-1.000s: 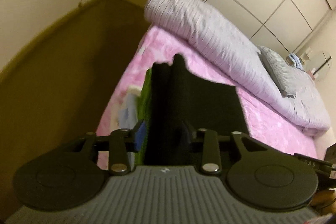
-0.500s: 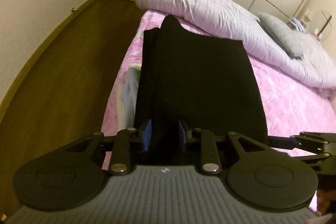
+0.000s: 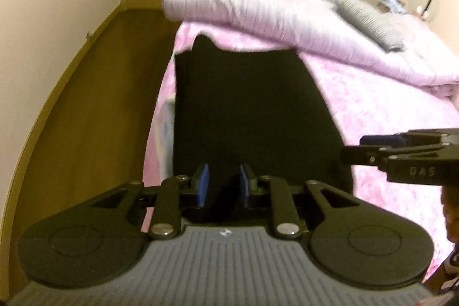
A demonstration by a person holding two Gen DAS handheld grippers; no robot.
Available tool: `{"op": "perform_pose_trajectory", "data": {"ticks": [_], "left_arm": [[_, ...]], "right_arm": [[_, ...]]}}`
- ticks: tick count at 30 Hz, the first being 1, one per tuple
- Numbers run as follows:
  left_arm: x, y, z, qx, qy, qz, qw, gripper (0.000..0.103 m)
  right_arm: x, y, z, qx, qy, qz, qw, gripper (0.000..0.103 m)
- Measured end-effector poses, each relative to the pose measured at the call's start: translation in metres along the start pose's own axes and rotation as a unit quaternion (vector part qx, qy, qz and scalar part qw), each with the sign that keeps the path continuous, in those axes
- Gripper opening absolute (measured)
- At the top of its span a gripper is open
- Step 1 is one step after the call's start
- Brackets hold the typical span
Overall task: Fold clothes
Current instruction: 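Lower the black garment onto the green towel stack with both grippers, then open both grippers and release the garment on the stack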
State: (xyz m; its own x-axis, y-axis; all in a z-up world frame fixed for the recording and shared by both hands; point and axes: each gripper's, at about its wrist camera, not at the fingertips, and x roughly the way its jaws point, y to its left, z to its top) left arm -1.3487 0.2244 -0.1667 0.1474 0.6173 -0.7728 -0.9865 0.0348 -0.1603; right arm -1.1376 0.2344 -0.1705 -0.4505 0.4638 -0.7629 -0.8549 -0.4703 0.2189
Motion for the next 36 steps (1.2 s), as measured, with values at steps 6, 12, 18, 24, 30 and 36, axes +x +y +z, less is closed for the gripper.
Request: {"op": "perform_pose_trajectory", "data": {"ticks": [6,12,18,24,30,36], "left_arm": [[0.020,0.006,-0.006,-0.015,0.016,0.020,0.9996,0.017],[0.005,-0.014,0.008,-0.019,0.031,0.064,0.9973,0.014],[-0.045,-0.048,0.019,-0.033,0.028,0.093,0.9947,0.026],[-0.095,-0.075,0.015,-0.051,0.021,0.104,0.9931,0.034],[-0.127,-0.110,0.014,-0.053,0.031,0.147,0.9872,0.040],[-0.142,-0.150,-0.002,-0.090,0.034,0.190,0.9770,0.040]], "right_arm": [[0.035,0.009,-0.008,-0.031,0.057,-0.014,0.998,0.049],[0.025,0.002,-0.002,-0.002,0.055,-0.005,0.998,0.049],[-0.015,-0.004,0.001,0.058,0.037,0.010,0.998,0.050],[-0.062,0.004,0.002,0.057,0.043,0.025,0.997,0.066],[-0.108,0.004,0.006,0.044,0.035,0.026,0.998,0.069],[-0.137,-0.012,0.009,0.002,0.035,0.042,0.999,0.069]]}}
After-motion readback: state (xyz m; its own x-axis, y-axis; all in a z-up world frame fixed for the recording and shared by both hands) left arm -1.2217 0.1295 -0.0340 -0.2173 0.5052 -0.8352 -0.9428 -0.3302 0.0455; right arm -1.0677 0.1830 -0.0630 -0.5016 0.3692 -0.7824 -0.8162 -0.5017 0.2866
